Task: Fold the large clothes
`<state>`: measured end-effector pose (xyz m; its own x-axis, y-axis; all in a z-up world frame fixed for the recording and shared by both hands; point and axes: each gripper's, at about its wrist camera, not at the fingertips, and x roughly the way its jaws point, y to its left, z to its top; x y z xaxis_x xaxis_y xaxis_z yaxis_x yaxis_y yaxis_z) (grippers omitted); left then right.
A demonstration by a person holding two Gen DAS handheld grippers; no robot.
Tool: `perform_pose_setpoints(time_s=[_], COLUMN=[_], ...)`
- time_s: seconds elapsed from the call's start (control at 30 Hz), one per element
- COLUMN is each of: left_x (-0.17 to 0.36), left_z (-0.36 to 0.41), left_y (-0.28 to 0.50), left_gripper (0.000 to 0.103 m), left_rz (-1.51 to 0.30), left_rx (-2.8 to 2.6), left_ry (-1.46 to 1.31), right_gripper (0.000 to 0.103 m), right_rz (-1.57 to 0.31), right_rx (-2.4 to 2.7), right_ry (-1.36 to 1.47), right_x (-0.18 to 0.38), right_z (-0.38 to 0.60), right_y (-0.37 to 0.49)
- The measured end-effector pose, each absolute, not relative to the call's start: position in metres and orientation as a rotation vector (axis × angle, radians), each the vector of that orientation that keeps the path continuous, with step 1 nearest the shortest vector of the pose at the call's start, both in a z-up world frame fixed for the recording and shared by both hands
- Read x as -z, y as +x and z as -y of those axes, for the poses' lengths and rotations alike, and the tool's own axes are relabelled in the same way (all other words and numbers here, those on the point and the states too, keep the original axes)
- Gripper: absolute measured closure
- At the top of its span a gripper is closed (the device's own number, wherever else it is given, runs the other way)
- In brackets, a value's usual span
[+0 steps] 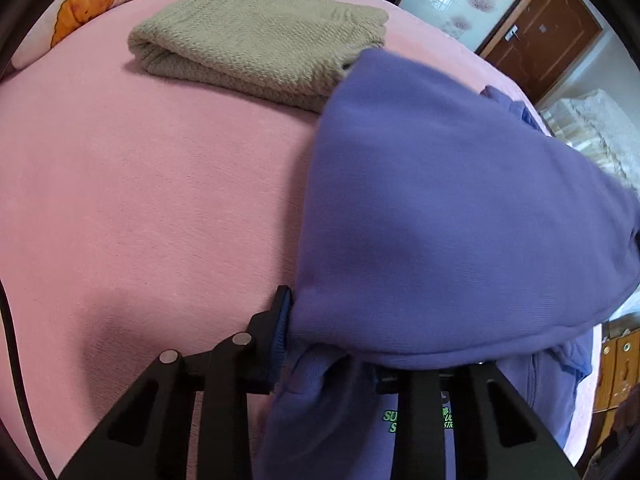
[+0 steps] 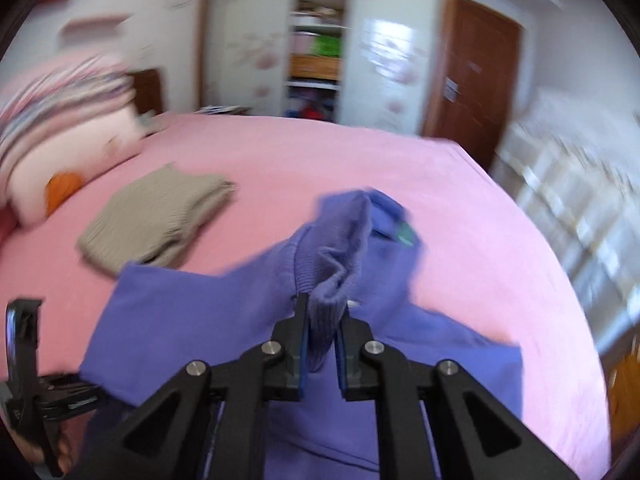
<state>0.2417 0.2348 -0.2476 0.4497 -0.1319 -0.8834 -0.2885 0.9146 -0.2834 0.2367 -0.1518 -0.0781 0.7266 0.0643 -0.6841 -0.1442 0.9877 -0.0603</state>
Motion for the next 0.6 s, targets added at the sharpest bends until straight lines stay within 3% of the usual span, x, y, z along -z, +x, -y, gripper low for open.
perform_pose_setpoints(time_s=[0.23,0.3,0.4,0.6], left_x=[0.241,0.239,0.235,0.223], left_z=[-0.204,-0.199,-0.196,-0.201], left_y=[0.242,0.243,0.245,0.220], left_gripper=[0.073,0.073,0.071,0.066], left_rz=[-1.128,-1.139,-1.146,-1.146], left_rx=[-0.123,-0.113,-0.091,-0.026], left_ry=[-0.252,-0.240,-0.196,-0.202], right_gripper=[0.092,0.084,0.070,0.067], right_rz=[-1.058,-1.128,-1.122,-1.104], right_rx=[-0.079,-0.095,-0.107,-0.112], right_ry=[0.048,0.127,0.241,0.227], right_x=[0.162,0.179,0.176,0.161], right_z=[0.223,0.235,0.256,0.271], right_y=[0.252,0.252,0.247,0.260])
